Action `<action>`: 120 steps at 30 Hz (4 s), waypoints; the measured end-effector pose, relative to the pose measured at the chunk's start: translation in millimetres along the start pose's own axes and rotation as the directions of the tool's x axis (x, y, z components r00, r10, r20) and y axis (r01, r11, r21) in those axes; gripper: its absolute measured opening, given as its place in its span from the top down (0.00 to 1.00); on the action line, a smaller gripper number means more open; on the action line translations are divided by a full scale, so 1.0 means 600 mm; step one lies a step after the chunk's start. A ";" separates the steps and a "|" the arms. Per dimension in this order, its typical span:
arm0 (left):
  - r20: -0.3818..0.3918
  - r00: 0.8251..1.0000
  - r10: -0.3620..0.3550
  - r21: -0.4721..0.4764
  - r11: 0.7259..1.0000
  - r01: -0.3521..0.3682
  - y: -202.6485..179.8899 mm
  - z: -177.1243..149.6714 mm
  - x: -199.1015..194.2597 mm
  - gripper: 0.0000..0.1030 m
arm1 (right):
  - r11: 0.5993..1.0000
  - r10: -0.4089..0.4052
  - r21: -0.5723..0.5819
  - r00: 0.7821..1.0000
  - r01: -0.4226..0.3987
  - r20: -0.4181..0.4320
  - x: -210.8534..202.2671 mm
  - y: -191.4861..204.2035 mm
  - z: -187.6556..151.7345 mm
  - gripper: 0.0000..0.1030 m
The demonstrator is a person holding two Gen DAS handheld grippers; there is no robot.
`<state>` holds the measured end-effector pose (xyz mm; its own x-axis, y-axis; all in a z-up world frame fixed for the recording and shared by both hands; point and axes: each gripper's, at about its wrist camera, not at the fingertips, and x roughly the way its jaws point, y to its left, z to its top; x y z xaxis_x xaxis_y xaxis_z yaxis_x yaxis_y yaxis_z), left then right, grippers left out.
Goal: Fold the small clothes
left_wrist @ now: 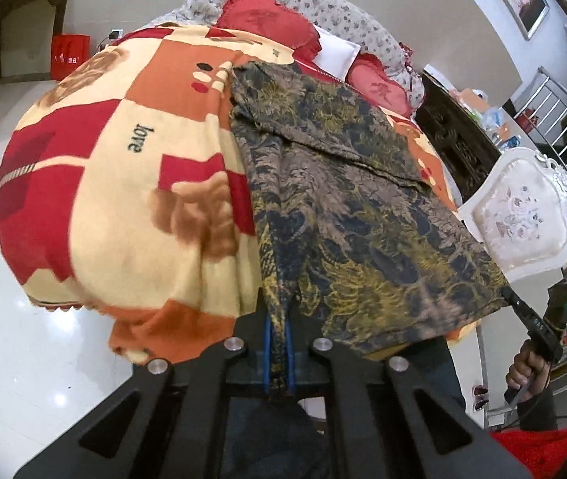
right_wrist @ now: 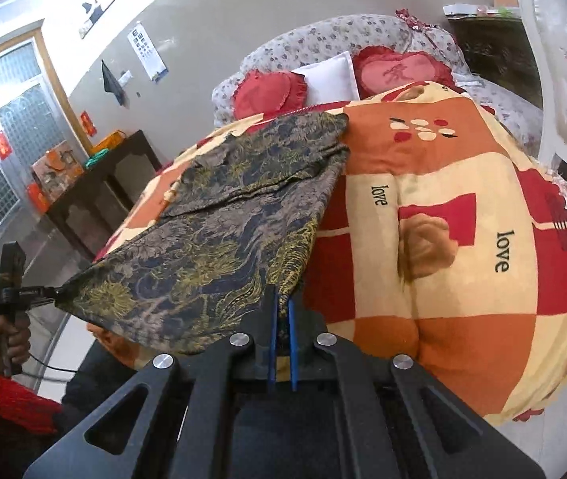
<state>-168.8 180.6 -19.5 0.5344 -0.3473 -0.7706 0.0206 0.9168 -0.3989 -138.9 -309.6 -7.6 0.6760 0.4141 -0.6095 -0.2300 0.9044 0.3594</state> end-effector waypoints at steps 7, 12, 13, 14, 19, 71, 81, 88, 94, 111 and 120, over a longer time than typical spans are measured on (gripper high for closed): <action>-0.074 0.997 -0.034 -0.080 0.996 0.028 0.044 -0.052 -0.027 0.95 | 0.997 0.048 -0.055 0.994 -0.054 -0.096 -0.043 0.005 -0.030 0.95; -0.136 0.989 -0.059 -0.086 0.995 0.048 0.050 -0.083 -0.057 0.95 | 0.986 0.079 -0.132 0.978 -0.105 -0.193 -0.073 0.026 -0.051 0.95; -0.140 0.988 -0.065 -0.080 0.995 0.054 0.047 -0.084 -0.062 0.95 | 0.984 0.087 -0.133 0.976 -0.115 -0.198 -0.079 0.026 -0.051 0.95; -0.138 0.988 -0.070 -0.069 0.996 0.061 0.041 -0.083 -0.065 0.95 | 0.984 0.089 -0.137 0.976 -0.117 -0.198 -0.086 0.027 -0.051 0.95; -0.090 0.992 -0.088 -0.064 0.995 0.082 0.030 -0.050 -0.032 0.95 | 0.991 0.058 -0.114 0.988 -0.075 -0.143 -0.073 0.013 -0.030 0.95; 0.225 0.942 0.248 0.056 0.962 -0.267 0.031 0.441 0.302 0.45 | 0.993 -0.114 0.044 0.993 0.114 0.000 0.382 -0.109 0.375 0.84; -0.008 0.988 0.154 0.212 0.966 -0.149 -0.042 0.362 0.418 0.82 | 0.996 -0.043 -0.077 0.992 0.034 -0.119 0.429 0.000 0.306 0.84; 0.045 0.962 0.269 0.165 0.948 -0.273 -0.042 0.434 0.473 0.82 | 0.973 -0.231 -0.101 0.912 0.209 -0.340 0.591 -0.005 0.308 0.86; 0.070 0.964 0.258 0.053 0.964 -0.262 -0.008 0.416 0.456 0.77 | 0.985 -0.161 0.013 0.955 0.170 -0.250 0.552 0.007 0.315 0.87; 0.189 0.941 0.280 0.171 0.934 -0.312 -0.047 0.288 0.363 0.67 | 0.993 -0.095 -0.086 0.979 0.080 -0.179 0.332 -0.004 0.183 0.92; 0.125 0.961 0.247 0.162 0.950 -0.265 -0.012 0.216 0.351 0.63 | 0.989 -0.093 -0.136 0.960 0.059 -0.263 0.363 -0.023 0.101 1.00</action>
<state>52.8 126.6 -114.6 0.6244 -0.0826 -0.7767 0.0148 0.9955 -0.0940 54.0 -238.3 -102.7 0.4861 0.3404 -0.8049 -0.2828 0.9328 0.2237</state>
